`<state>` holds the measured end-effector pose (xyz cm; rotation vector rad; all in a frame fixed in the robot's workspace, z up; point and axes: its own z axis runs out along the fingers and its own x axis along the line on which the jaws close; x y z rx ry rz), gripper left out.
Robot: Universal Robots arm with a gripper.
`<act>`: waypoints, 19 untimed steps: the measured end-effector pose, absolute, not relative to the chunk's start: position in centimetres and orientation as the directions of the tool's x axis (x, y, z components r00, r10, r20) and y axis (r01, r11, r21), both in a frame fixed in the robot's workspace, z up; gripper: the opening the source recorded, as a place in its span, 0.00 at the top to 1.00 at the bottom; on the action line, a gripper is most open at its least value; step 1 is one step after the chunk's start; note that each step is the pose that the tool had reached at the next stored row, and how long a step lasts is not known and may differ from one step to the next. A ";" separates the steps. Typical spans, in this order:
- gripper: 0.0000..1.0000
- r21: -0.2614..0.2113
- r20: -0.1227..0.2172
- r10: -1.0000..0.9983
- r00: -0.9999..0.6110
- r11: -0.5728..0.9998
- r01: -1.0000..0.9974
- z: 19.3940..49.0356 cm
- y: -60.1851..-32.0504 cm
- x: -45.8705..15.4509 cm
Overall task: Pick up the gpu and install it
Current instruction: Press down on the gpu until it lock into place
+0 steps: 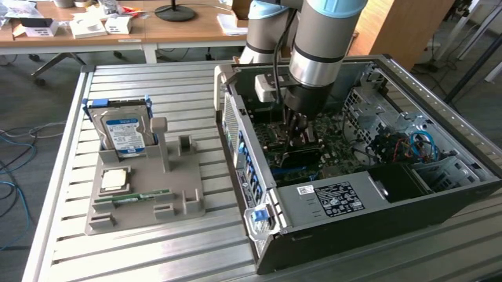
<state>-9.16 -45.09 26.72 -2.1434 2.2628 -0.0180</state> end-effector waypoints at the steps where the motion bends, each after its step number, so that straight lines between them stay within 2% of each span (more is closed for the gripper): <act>1: 0.89 -0.025 -0.010 -0.998 -0.054 0.054 -0.998 26.7 -45.1 -9.2; 19: 0.89 -0.025 -0.011 -0.998 -0.054 0.054 -0.998 26.6 -45.1 -9.2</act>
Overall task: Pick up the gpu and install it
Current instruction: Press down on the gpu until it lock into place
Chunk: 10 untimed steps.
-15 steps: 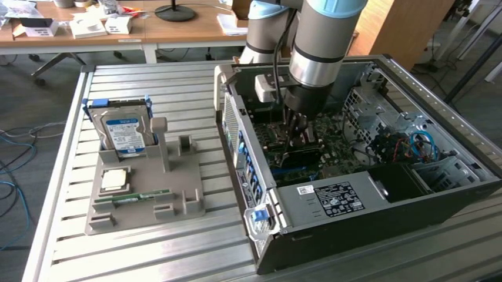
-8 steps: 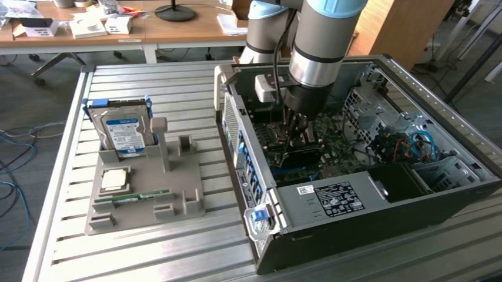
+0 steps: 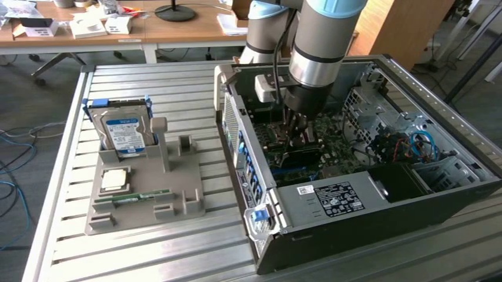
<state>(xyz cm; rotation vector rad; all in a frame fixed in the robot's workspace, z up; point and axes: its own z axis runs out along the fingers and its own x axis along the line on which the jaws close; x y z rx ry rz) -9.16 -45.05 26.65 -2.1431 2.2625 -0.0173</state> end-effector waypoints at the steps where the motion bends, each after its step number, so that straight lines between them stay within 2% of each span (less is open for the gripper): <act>1: 0.89 -0.025 -0.011 -0.998 -0.054 0.054 -0.998 26.7 -45.1 -9.2; 10: 0.89 -0.025 -0.014 -0.998 -0.054 0.054 -0.998 26.6 -45.0 -9.2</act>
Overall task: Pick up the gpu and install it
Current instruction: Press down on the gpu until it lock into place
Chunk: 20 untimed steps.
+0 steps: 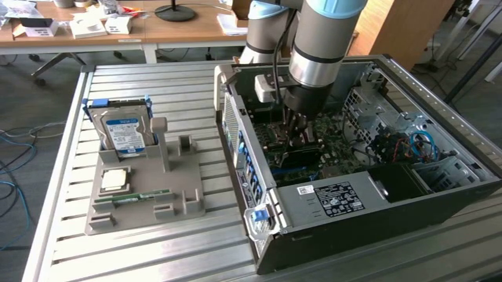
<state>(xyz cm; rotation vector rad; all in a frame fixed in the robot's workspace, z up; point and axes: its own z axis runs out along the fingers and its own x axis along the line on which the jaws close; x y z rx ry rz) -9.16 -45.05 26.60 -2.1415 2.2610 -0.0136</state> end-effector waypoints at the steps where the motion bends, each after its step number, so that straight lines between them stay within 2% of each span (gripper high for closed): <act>1: 0.89 -0.025 -0.014 -0.998 -0.054 0.054 -0.998 26.6 -45.0 -9.2; 20: 0.89 -0.025 -0.013 -0.998 -0.054 0.054 -0.998 26.5 -44.9 -9.2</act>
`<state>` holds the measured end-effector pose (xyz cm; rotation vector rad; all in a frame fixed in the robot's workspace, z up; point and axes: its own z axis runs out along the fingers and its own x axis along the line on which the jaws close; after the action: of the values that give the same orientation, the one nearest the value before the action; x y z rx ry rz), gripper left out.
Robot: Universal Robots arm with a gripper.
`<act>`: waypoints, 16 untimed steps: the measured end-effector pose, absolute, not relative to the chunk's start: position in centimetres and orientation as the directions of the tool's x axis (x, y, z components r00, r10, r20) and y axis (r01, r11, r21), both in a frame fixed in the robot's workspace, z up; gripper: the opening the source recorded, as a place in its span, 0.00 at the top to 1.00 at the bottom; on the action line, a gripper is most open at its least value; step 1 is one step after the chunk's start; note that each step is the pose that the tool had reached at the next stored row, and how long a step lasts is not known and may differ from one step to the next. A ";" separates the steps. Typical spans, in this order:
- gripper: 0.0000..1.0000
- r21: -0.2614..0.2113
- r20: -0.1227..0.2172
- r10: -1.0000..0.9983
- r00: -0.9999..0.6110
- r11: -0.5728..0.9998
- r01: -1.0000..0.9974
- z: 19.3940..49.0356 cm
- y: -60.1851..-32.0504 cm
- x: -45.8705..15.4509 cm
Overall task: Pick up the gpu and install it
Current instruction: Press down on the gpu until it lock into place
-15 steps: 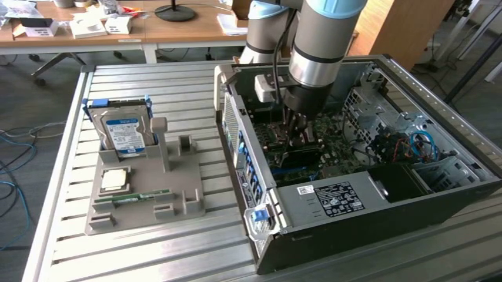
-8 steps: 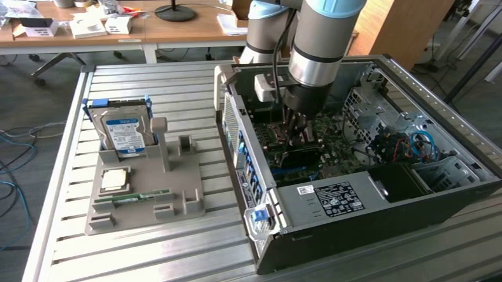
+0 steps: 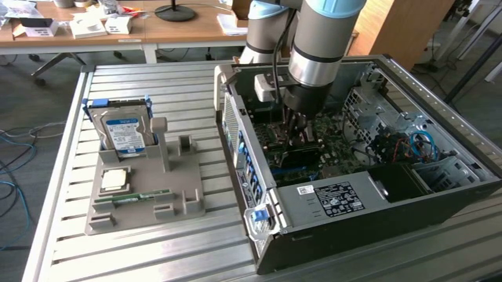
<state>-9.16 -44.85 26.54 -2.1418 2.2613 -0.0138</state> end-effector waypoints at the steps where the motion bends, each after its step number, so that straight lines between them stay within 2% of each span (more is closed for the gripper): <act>1: 0.89 -0.025 -0.013 -0.998 -0.054 0.054 -0.998 26.5 -44.9 -9.2; 16: 0.89 -0.025 -0.014 -0.998 -0.054 0.054 -0.998 26.4 -44.8 -9.2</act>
<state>-9.17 -44.85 26.39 -2.1415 2.2610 -0.0136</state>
